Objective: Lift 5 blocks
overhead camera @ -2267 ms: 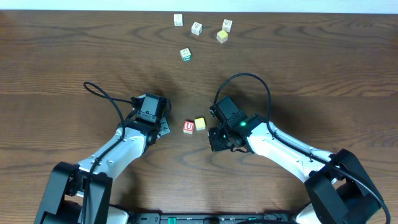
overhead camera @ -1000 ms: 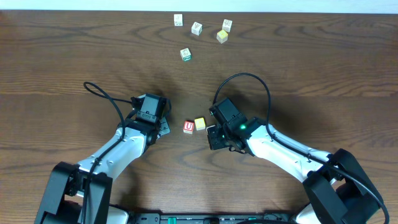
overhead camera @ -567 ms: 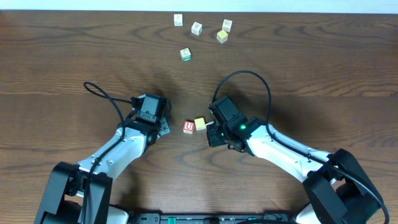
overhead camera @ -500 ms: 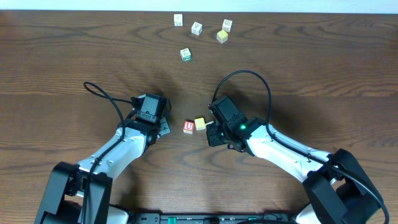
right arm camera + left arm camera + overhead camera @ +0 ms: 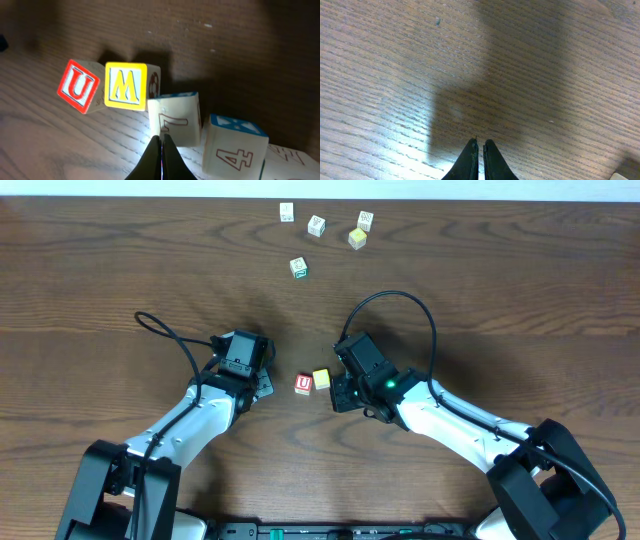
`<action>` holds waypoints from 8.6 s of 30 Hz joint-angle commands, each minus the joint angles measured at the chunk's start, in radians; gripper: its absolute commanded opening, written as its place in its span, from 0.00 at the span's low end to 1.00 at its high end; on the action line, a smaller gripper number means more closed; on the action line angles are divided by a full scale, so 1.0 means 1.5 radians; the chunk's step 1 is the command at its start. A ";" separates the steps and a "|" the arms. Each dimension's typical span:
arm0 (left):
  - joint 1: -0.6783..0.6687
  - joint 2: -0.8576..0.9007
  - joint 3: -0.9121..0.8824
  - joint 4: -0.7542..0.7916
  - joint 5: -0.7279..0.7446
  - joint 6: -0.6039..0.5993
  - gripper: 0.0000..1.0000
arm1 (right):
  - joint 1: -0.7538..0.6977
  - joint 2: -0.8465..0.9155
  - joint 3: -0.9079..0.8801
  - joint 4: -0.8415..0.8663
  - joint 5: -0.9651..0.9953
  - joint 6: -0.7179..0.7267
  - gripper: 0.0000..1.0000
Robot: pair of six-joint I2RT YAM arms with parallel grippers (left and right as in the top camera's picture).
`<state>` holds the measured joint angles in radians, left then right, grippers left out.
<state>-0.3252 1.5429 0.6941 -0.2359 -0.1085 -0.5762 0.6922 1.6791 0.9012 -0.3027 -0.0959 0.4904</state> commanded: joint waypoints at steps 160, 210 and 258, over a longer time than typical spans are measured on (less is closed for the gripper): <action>0.003 -0.001 0.004 -0.002 -0.010 -0.003 0.07 | -0.008 -0.009 -0.017 -0.180 0.158 0.049 0.01; 0.003 -0.001 0.004 -0.002 -0.010 -0.003 0.07 | -0.122 0.009 -0.017 -0.139 0.160 0.028 0.01; 0.003 -0.001 0.004 -0.002 -0.010 -0.003 0.07 | -0.129 0.009 -0.017 -0.022 0.010 0.001 0.01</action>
<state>-0.3252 1.5429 0.6941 -0.2359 -0.1085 -0.5762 0.5014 1.6951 0.8795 -0.3443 -0.0742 0.5076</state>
